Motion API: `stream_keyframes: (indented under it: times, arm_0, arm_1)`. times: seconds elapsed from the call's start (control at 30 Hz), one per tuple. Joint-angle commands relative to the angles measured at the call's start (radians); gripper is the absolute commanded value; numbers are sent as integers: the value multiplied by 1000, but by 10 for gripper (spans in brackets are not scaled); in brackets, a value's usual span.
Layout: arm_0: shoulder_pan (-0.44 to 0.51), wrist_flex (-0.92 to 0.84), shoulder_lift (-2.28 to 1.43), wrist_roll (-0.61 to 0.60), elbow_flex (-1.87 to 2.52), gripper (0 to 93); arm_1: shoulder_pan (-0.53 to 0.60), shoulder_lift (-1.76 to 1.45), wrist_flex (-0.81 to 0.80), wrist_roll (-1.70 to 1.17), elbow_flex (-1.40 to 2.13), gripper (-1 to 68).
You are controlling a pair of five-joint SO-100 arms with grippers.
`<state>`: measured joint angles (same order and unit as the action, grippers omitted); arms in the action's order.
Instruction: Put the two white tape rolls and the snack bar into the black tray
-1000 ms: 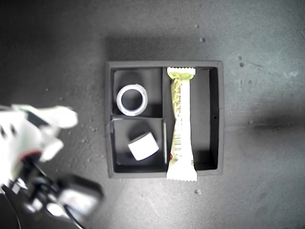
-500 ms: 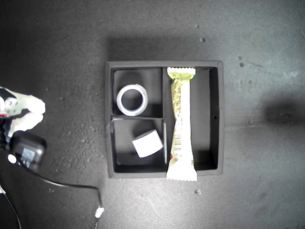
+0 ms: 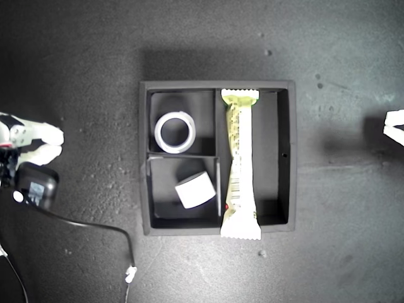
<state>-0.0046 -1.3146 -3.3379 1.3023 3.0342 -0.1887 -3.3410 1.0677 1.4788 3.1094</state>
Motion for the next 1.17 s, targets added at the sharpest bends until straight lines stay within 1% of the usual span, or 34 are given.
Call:
stream_keyframes:
  times: [0.0,0.03,0.1,0.13,0.17,0.23,0.3,0.37,0.4,0.47,0.57,0.6,0.7,1.13]
  arm_0:
    - [-28,6,-51,5,64,1]
    - [-35,12,-51,15,89,1]
    - [-38,21,-51,35,95,1]
    - [-55,18,-49,72,104,1]
    - [-69,-23,-49,120,104,1]
    - [-80,-81,-41,179,104,1]
    - [-46,-81,-28,265,104,2]
    - [-8,-83,-43,365,104,2]
    - [14,-81,-51,385,104,2]
    - [23,-81,-51,279,104,2]
    - [23,-81,-51,31,104,2]
    - [23,-81,-51,-3,104,3]
    - [23,-81,-51,15,104,3]
    - [23,-81,-51,15,104,3]
  arm_1:
    - [-34,-8,83,-206,15,-3]
    - [-44,-8,123,-198,15,-3]
    - [-32,-8,129,-192,15,-2]
    - [-28,-8,141,-181,15,-2]
    - [-23,-8,173,-146,15,-1]
    - [-3,-8,252,-21,15,4]
    - [66,-8,272,54,15,30]
    - [133,-8,272,83,15,30]
    - [186,-8,270,78,15,30]
    - [233,-8,273,57,15,30]
    - [285,-8,273,57,15,31]
    - [295,-8,273,57,15,31]
    - [307,-8,273,57,15,31]
    - [307,-8,273,57,15,31]
